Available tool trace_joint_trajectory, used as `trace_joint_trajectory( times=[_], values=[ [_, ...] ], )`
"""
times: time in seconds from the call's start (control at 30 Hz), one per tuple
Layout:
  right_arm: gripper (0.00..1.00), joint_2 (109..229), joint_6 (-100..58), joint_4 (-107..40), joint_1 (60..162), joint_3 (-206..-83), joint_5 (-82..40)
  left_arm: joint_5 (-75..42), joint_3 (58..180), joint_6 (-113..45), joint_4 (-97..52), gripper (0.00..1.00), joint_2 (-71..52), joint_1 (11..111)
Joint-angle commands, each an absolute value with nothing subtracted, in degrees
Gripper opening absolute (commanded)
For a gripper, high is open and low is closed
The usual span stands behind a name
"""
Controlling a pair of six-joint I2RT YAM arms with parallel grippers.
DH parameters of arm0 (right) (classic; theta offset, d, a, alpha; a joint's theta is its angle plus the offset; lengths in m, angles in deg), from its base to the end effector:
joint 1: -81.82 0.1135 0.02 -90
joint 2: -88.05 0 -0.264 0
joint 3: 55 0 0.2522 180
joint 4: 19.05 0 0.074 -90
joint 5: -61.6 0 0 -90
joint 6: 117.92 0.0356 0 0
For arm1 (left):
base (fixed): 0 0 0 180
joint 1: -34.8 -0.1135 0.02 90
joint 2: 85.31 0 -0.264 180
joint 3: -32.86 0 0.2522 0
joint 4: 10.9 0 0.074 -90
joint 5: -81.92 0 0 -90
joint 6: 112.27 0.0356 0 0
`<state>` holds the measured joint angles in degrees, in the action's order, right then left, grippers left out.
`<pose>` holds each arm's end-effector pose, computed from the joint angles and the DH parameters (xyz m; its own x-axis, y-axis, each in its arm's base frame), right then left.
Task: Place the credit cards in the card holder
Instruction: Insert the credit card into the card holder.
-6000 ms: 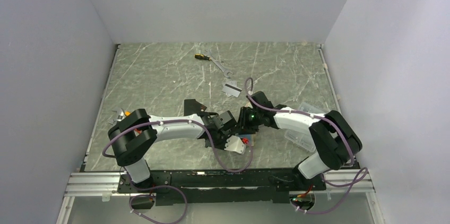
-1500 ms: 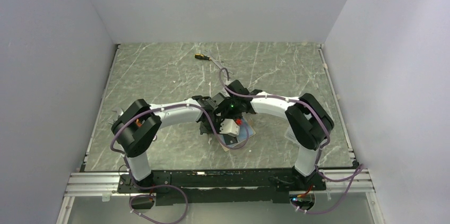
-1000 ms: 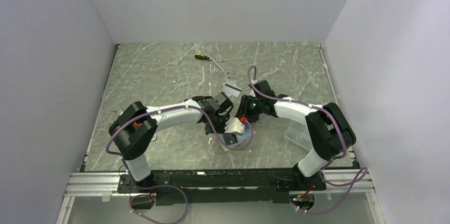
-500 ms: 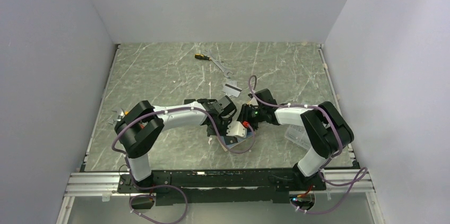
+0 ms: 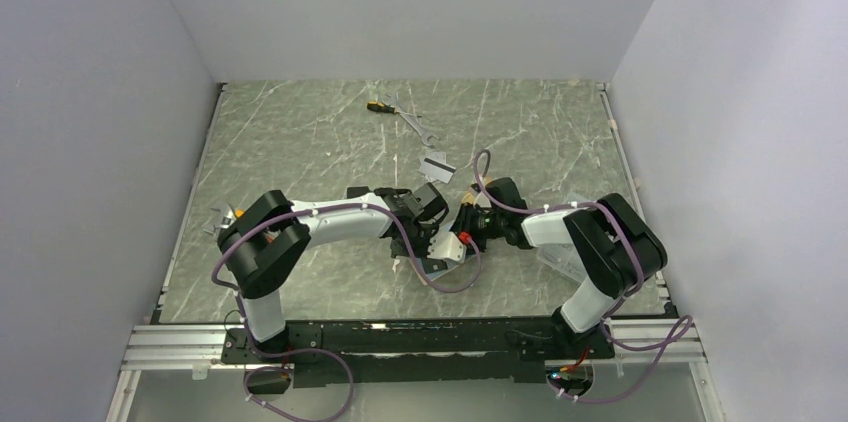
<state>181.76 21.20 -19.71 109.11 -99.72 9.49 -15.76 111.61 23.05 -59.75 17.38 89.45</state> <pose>0.2287 0.1426 0.1088 -0.9840 0.1637 -0.0699 0.0440 0.6039 0.7959 0.1933 -0.2807 0.1643 0.2024 0.9326 -0.2988 0.9774 -0.1735 0.1206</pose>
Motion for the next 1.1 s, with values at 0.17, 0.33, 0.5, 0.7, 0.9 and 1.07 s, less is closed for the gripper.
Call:
trace_joint_trajectory(
  times=[0.17, 0.33, 0.5, 0.7, 0.9, 1.07],
  values=[
    [0.16, 181.97, 23.32, -13.75, 109.12, -98.01, 12.2, -14.96, 111.45, 24.65, -57.44, 0.07, 20.16, 89.95],
    [0.02, 182.83, 23.54, -12.73, 109.02, -97.98, 12.77, -14.64, 111.08, 24.81, -57.23, 0.07, 19.73, 89.94],
    [0.0, 182.16, 21.64, -14.36, 108.56, -98.05, 13.22, -13.96, 110.77, 25.2, -57.06, 0.06, 19.83, 89.93],
    [0.0, 181.02, 16.91, -19.32, 106.63, -98.8, 13.61, -13.79, 110.77, 25.11, -56.97, 0.06, 20.11, 89.91],
    [0.0, 178.84, 15.54, -20.56, 105.29, -98.04, 13.0, -13.49, 110.86, 25.27, -57.08, 0.05, 20.16, 89.91],
    [0.0, 176.63, 14.51, -22.02, 105.2, -98.2, 11.55, -13.35, 111.07, 25.29, -57.16, 0.05, 20.06, 89.83]
  ],
)
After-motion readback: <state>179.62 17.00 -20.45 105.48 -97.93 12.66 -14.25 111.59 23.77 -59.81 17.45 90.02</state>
